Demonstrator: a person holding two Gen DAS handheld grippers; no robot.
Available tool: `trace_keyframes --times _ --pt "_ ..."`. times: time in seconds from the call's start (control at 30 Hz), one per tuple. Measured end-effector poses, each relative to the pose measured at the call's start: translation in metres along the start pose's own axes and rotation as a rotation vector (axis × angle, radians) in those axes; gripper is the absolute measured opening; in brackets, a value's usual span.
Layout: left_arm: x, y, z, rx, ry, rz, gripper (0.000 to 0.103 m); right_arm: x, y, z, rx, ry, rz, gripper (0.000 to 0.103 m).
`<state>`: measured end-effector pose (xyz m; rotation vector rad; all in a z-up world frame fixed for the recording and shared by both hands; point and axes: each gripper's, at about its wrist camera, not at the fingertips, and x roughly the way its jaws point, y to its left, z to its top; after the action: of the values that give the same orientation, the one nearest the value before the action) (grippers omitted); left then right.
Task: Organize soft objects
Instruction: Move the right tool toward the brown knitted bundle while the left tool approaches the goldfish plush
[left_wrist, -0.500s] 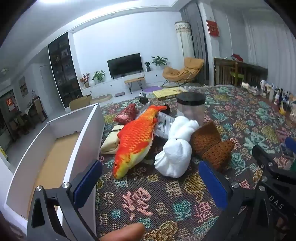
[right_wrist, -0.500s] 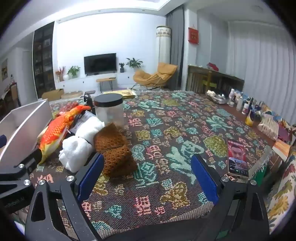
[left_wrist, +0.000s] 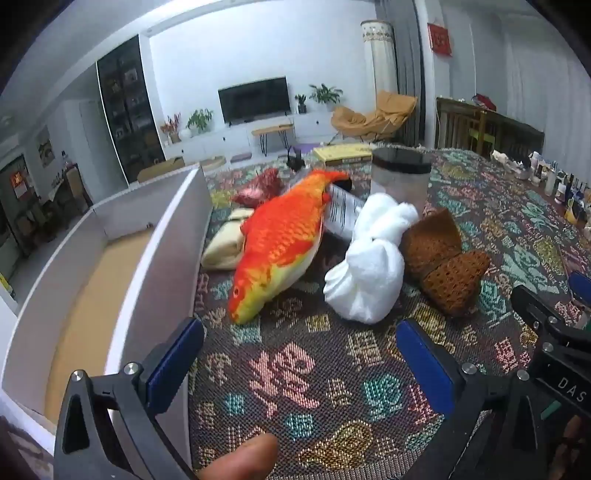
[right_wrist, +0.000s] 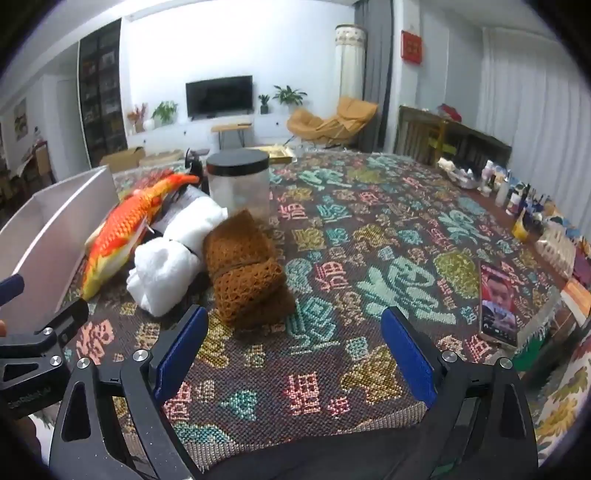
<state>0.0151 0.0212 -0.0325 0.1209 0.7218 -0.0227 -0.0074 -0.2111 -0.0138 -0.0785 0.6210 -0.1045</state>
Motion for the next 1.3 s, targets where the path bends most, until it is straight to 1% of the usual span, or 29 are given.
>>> trace_keyframes --times 0.13,0.57,0.93,1.3 --pt "0.011 -0.002 -0.001 0.002 0.036 0.001 0.103 0.004 0.004 -0.001 -0.018 0.02 0.004 0.096" --pt "0.021 0.0 -0.006 -0.026 0.1 -0.032 0.103 0.012 0.011 -0.003 -0.057 0.054 0.005 0.096" --pt "0.022 0.0 -0.006 -0.024 0.102 -0.031 0.103 0.012 0.014 -0.005 -0.072 0.037 0.01 0.096" --pt "0.023 0.002 -0.005 -0.028 0.095 -0.03 0.103 0.02 0.015 -0.006 -0.079 0.075 0.018 0.096"
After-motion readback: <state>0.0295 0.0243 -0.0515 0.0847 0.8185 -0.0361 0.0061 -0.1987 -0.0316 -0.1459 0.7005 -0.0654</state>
